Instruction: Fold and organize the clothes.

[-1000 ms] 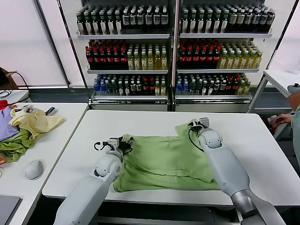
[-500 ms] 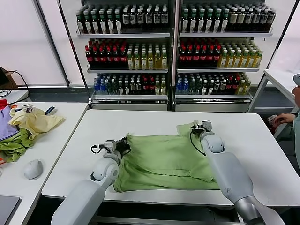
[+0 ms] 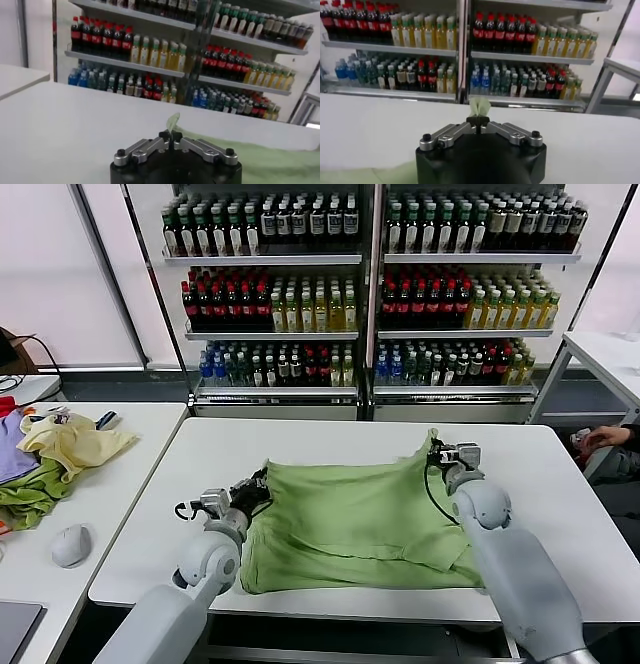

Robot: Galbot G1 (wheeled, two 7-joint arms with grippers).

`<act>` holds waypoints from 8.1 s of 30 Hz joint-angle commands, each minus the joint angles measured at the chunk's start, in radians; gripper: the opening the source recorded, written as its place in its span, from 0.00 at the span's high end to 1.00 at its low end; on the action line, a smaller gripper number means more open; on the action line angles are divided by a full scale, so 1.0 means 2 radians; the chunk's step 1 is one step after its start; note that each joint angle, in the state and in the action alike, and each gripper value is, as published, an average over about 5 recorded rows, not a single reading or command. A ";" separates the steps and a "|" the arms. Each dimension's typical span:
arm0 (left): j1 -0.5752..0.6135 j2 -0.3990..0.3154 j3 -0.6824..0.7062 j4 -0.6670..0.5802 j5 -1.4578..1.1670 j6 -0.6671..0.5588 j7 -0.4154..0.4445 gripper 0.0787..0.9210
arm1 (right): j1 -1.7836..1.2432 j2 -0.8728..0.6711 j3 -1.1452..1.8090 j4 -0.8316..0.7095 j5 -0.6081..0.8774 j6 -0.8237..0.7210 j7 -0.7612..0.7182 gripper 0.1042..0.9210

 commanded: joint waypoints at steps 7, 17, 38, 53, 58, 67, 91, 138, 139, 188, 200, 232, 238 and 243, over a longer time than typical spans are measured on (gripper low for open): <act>0.143 0.031 -0.026 -0.135 -0.020 0.050 -0.004 0.99 | -0.242 -0.070 0.109 0.202 0.005 -0.015 0.005 0.99; 0.142 0.032 -0.026 -0.116 0.037 0.061 0.000 0.99 | -0.273 -0.045 0.101 0.196 -0.008 -0.032 0.011 0.99; 0.214 -0.050 -0.046 -0.151 0.210 0.042 -0.071 0.52 | -0.290 -0.022 0.105 0.241 -0.049 -0.028 0.017 0.47; 0.201 -0.090 -0.031 -0.086 0.217 0.052 -0.106 0.38 | -0.292 -0.014 0.113 0.246 -0.054 -0.028 0.019 0.12; 0.206 -0.090 -0.031 -0.088 0.190 0.049 -0.095 0.55 | -0.288 -0.012 0.113 0.244 -0.054 -0.028 0.020 0.12; 0.205 -0.071 -0.062 -0.105 0.142 0.037 -0.067 0.86 | -0.283 -0.011 0.114 0.246 -0.054 -0.024 0.020 0.12; 0.199 0.024 -0.283 -0.271 -0.343 0.048 -0.024 0.96 | -0.281 -0.008 0.120 0.249 -0.050 -0.011 0.014 0.12; 0.039 -0.115 0.026 -0.105 -0.197 0.042 -0.019 0.52 | -0.252 0.002 0.103 0.216 -0.058 -0.003 0.005 0.12; 0.049 -0.109 0.014 -0.114 -0.189 0.042 -0.019 0.49 | -0.252 0.002 0.102 0.216 -0.058 -0.003 0.005 0.12; 0.169 -0.095 -0.068 -0.095 -0.021 -0.021 -0.017 0.73 | -0.268 0.009 0.105 0.246 -0.073 0.002 0.006 0.12; 0.167 -0.058 -0.241 -0.140 -0.239 -0.012 -0.018 0.95 | -0.252 0.007 0.101 0.235 -0.069 0.002 0.005 0.12; -0.008 -0.148 0.084 0.020 0.031 -0.032 0.046 0.95 | -0.243 0.017 0.102 0.223 -0.068 0.013 -0.001 0.12; -0.066 -0.197 0.148 0.120 0.099 -0.057 0.063 0.95 | -0.241 0.015 0.108 0.224 -0.067 0.013 -0.002 0.12; -0.074 -0.210 0.171 0.147 0.157 -0.065 0.080 0.95 | -0.240 0.013 0.112 0.224 -0.064 0.012 -0.003 0.12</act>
